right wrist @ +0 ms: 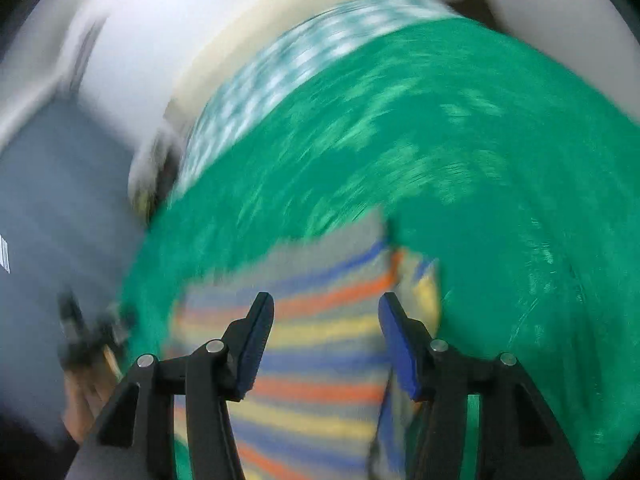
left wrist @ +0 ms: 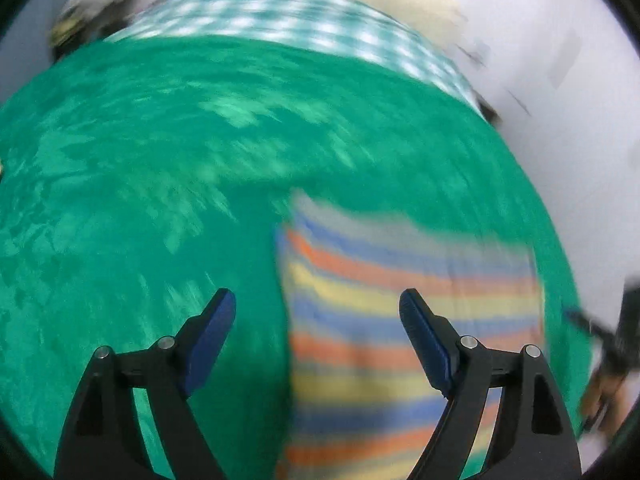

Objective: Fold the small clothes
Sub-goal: 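Fold the hem up over the collar with both grippers and release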

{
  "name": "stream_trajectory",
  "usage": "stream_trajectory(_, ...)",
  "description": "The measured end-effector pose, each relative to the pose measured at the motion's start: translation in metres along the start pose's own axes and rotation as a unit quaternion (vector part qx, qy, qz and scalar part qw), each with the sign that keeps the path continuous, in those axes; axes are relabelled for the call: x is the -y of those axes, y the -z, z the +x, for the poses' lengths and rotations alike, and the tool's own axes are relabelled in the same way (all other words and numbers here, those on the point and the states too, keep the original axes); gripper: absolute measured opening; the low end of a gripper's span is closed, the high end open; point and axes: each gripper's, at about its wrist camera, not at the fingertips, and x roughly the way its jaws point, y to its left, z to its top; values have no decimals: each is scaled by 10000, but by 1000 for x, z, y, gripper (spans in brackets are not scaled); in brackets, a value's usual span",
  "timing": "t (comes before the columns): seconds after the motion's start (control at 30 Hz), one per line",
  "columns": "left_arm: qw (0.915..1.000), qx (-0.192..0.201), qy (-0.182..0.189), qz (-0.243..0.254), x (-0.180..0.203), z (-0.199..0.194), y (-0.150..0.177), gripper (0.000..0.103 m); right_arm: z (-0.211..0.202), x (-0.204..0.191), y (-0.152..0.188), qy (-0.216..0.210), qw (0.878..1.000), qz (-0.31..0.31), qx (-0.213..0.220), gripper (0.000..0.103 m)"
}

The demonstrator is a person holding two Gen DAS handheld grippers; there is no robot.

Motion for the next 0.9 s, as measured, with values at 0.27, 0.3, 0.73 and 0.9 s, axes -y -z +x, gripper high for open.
stream_trajectory(0.27, 9811, -908, -1384, 1000, -7, -7, 109, 80, 1, -8, 117, 1263, 9732, -1282, -1434, 47)
stream_trajectory(0.3, 9824, -732, -1466, 894, -14, -26, 111, 79, -10, -6, 122, 1550, 9690, -1209, -1494, 50)
stream_trajectory(0.73, 9935, 135, -1051, 415, 28, -85, 182, 95, -77, -34, 221, 1667, 9849, -443, -143, 66)
stream_trajectory(0.9, 9925, -56, -1184, 311, 39, -63, 237, 99, -84, -53, 263, 1979, 9779, -654, 146, 75)
